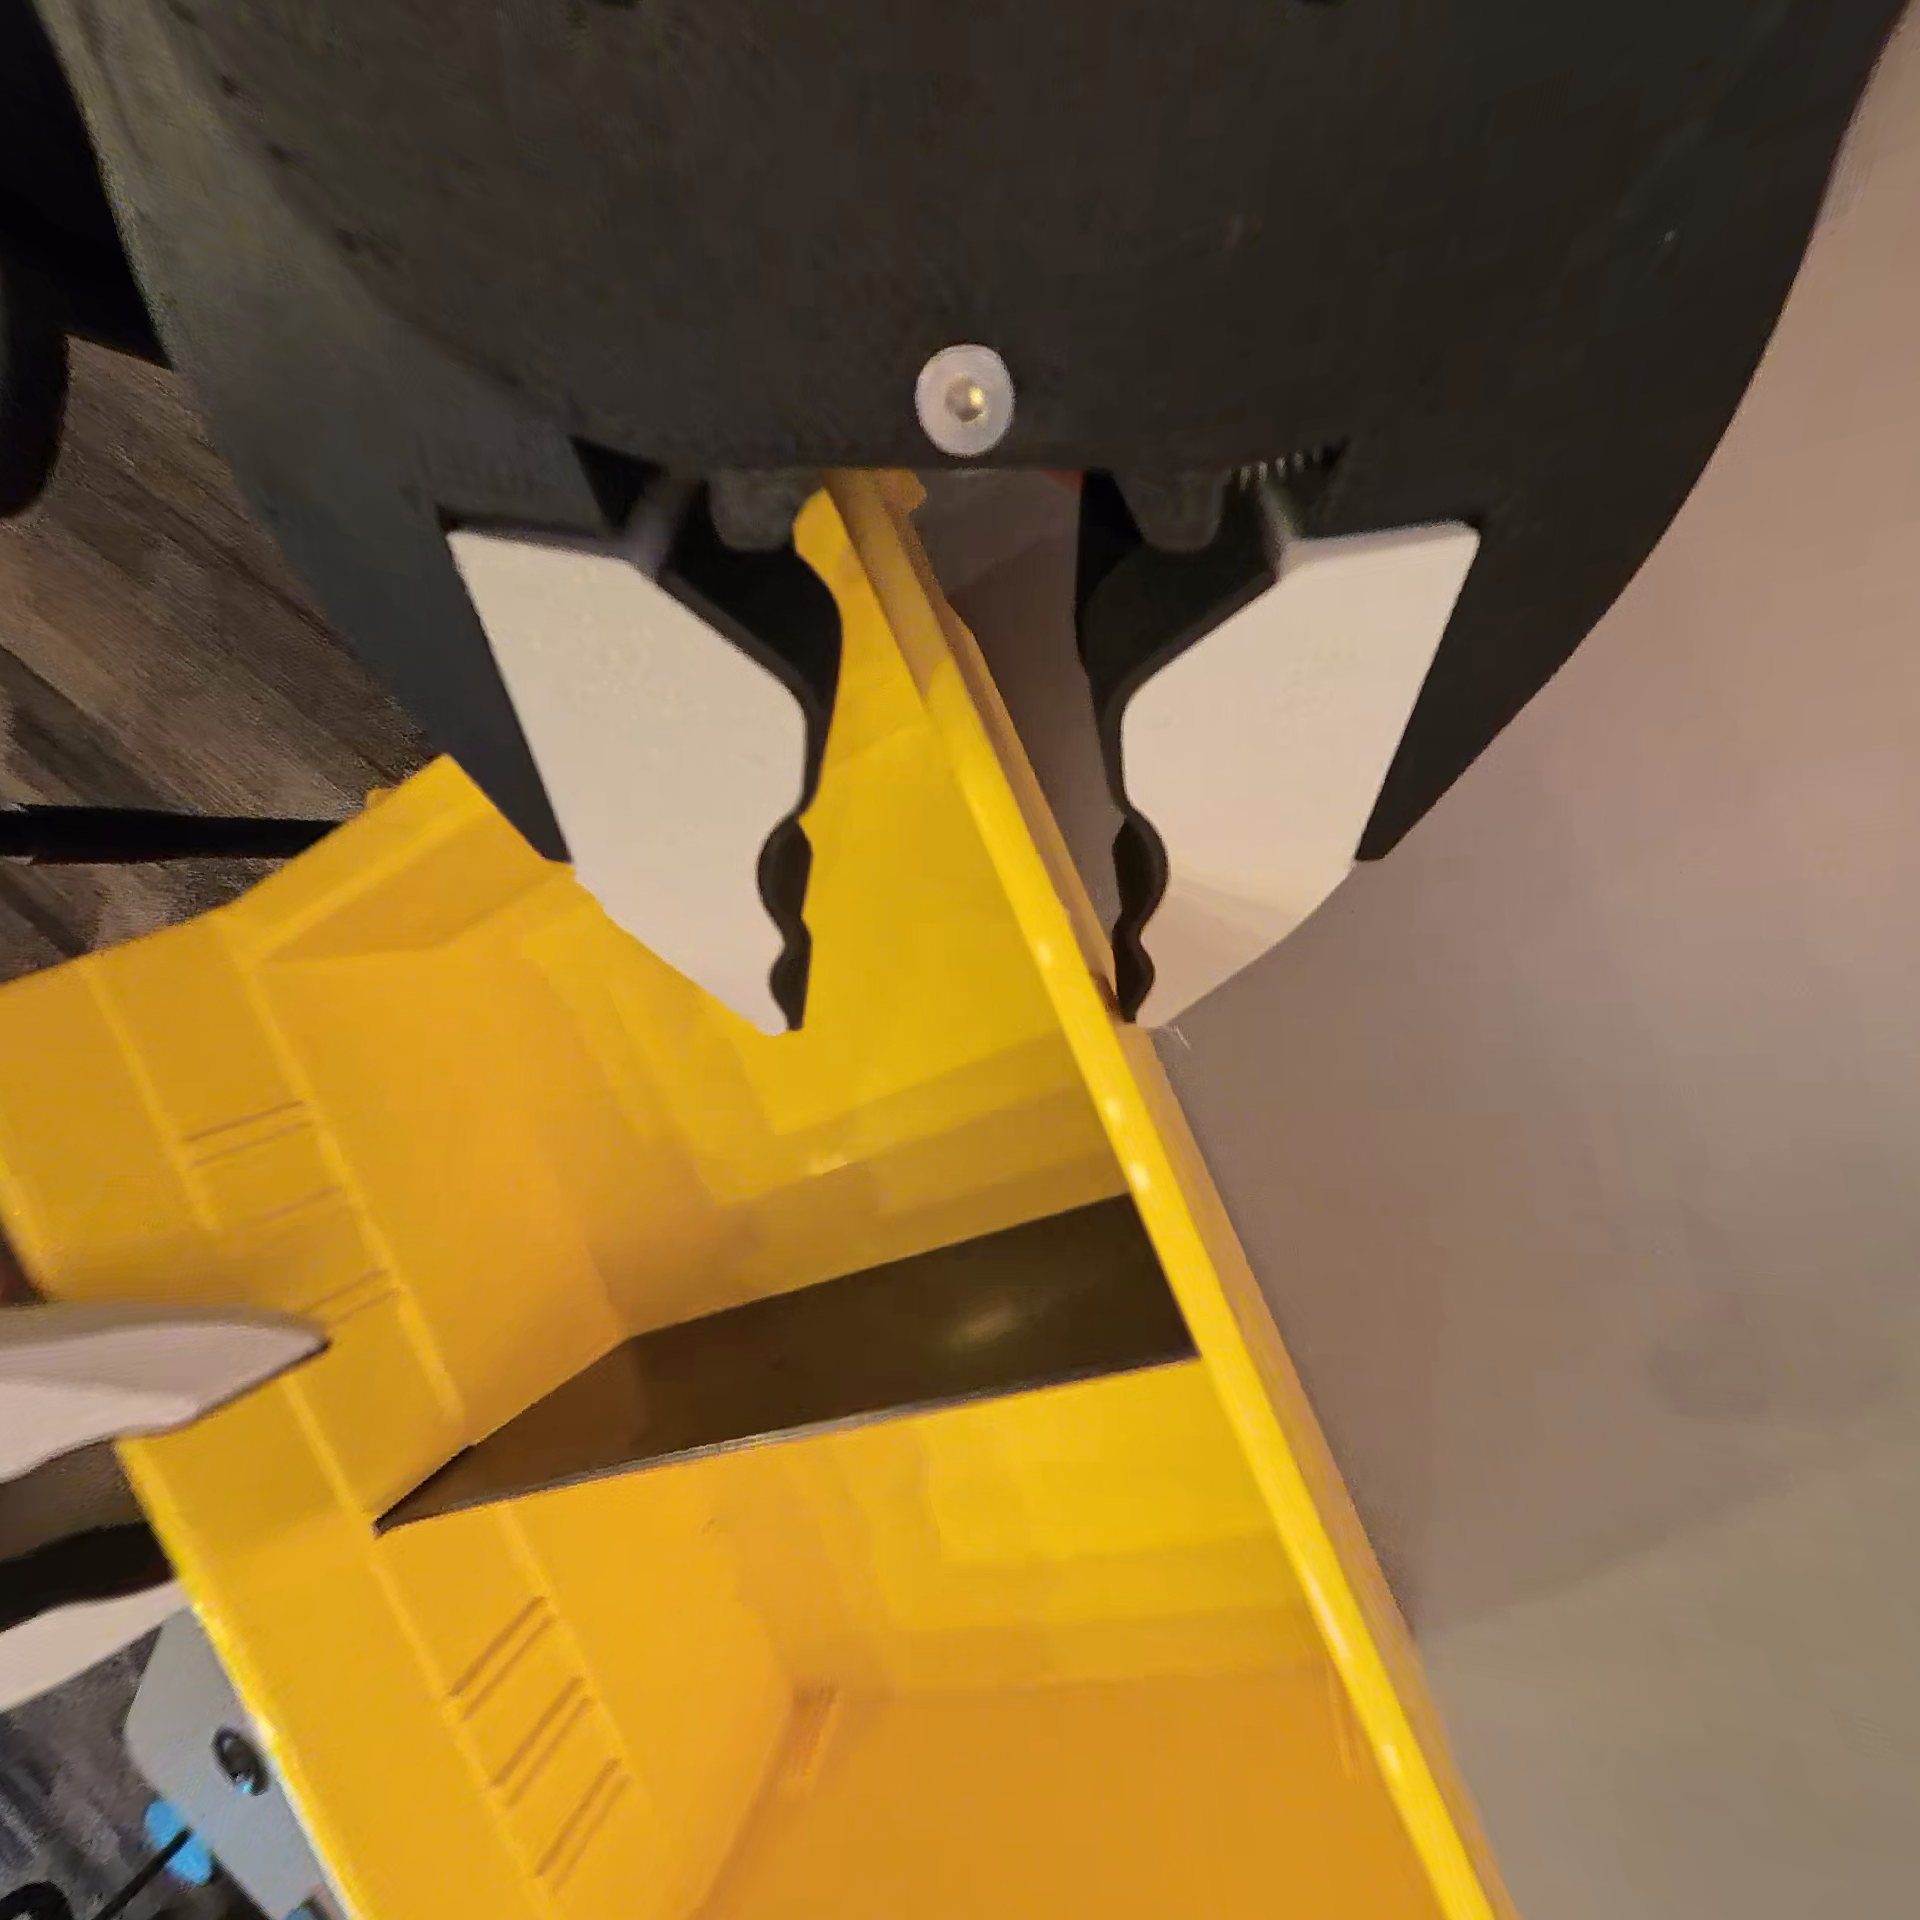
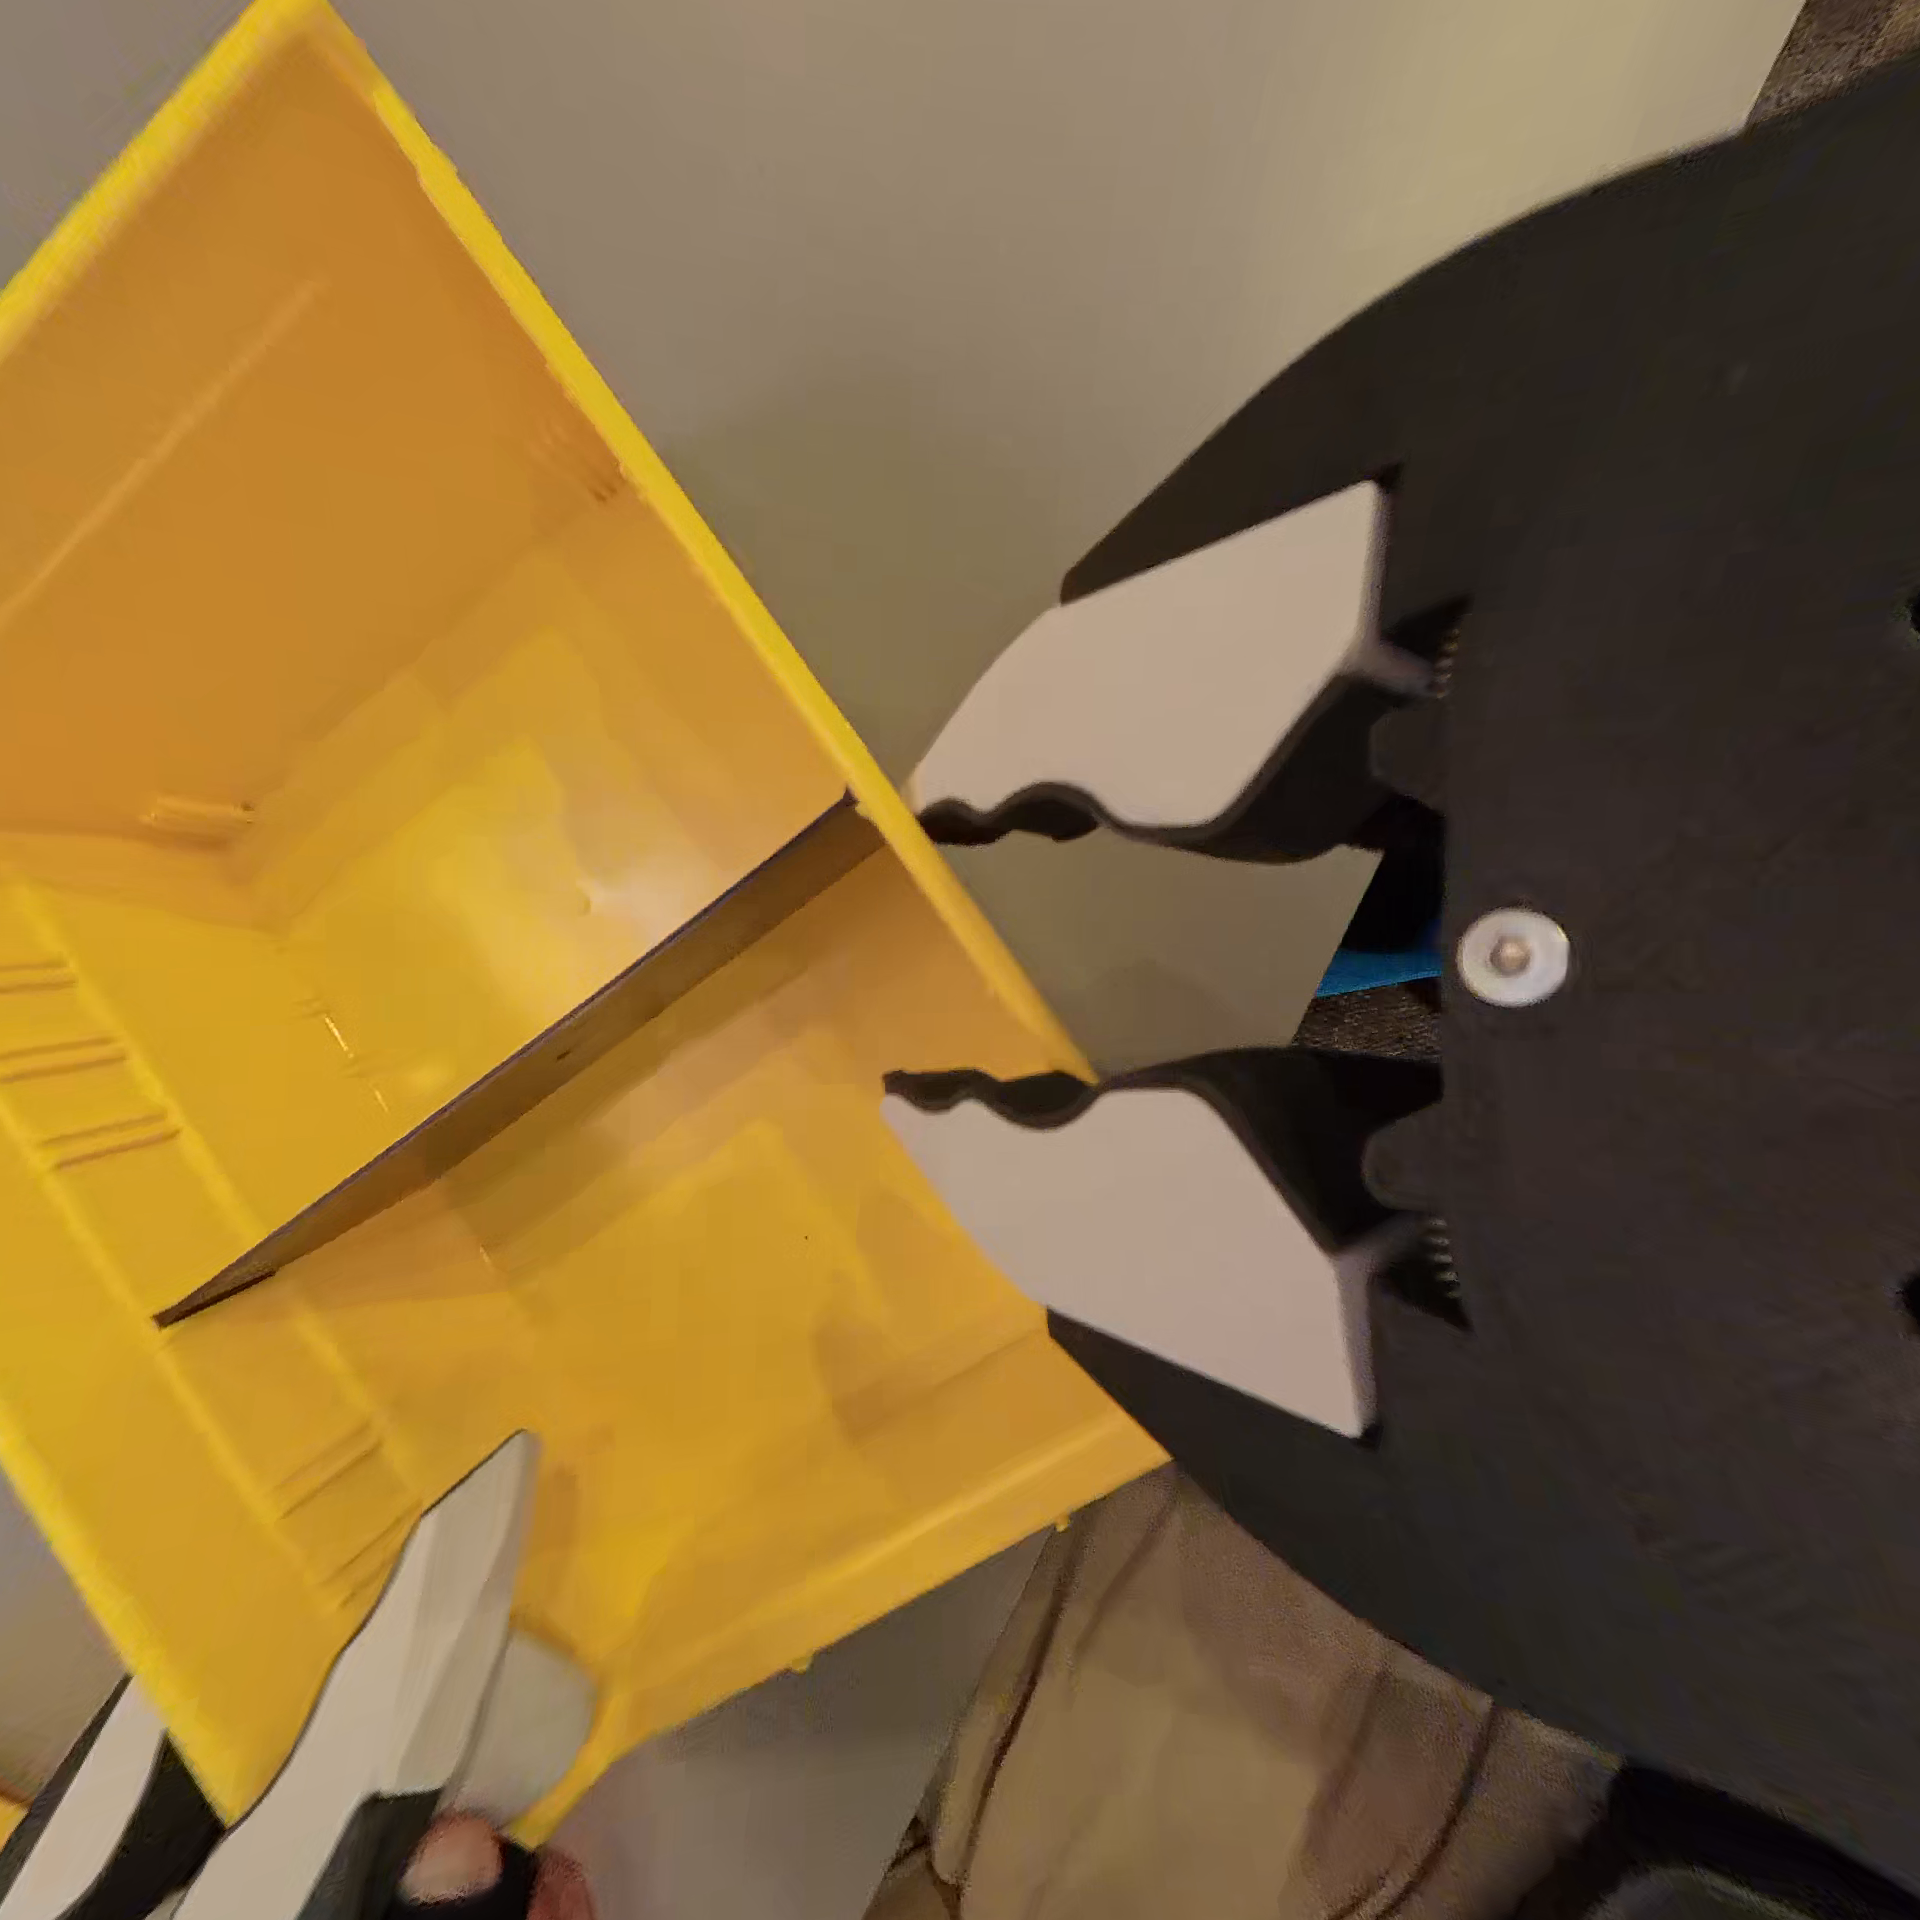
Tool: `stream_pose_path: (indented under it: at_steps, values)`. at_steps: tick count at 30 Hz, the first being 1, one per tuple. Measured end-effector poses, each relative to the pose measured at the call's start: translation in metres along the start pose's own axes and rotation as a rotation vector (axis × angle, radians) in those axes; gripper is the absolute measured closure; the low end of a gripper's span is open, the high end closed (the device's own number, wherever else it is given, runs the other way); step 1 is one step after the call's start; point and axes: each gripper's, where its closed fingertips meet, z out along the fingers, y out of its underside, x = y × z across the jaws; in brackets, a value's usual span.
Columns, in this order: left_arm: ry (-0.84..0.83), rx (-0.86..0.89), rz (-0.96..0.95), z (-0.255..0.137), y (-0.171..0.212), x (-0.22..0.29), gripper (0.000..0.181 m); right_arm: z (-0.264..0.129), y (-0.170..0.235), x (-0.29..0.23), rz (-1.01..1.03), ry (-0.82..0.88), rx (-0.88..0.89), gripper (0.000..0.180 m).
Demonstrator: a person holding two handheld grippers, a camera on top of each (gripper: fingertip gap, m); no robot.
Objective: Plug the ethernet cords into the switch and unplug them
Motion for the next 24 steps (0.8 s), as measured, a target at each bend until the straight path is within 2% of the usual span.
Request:
stream_pose_path:
  at_steps: [1,6,11,14,17,20,24]
  values:
    - [-0.005,0.021,0.014,0.001,-0.001,0.001,0.124,0.001,0.002,0.004,-0.015,0.006,-0.028,0.146]
    - [0.092,0.005,-0.001,-0.001,0.000,0.021,0.108,0.000,0.004,0.025,-0.076,0.058,-0.144,0.157]
    - [0.061,0.083,0.042,-0.043,-0.006,0.018,0.115,0.002,0.001,0.043,-0.095,0.085,-0.213,0.163]
    - [-0.050,0.076,0.114,-0.095,-0.001,-0.008,0.109,0.000,0.003,0.056,-0.117,0.089,-0.260,0.164]
    - [-0.232,0.074,0.085,-0.167,0.016,-0.065,0.110,-0.004,0.005,0.078,-0.127,0.120,-0.300,0.168]
    - [-0.396,0.066,-0.051,-0.240,0.057,-0.127,0.108,-0.007,0.006,0.098,-0.140,0.141,-0.332,0.169]
    - [-0.716,0.022,-0.156,-0.331,0.126,-0.202,0.106,-0.009,0.006,0.113,-0.143,0.154,-0.362,0.169]
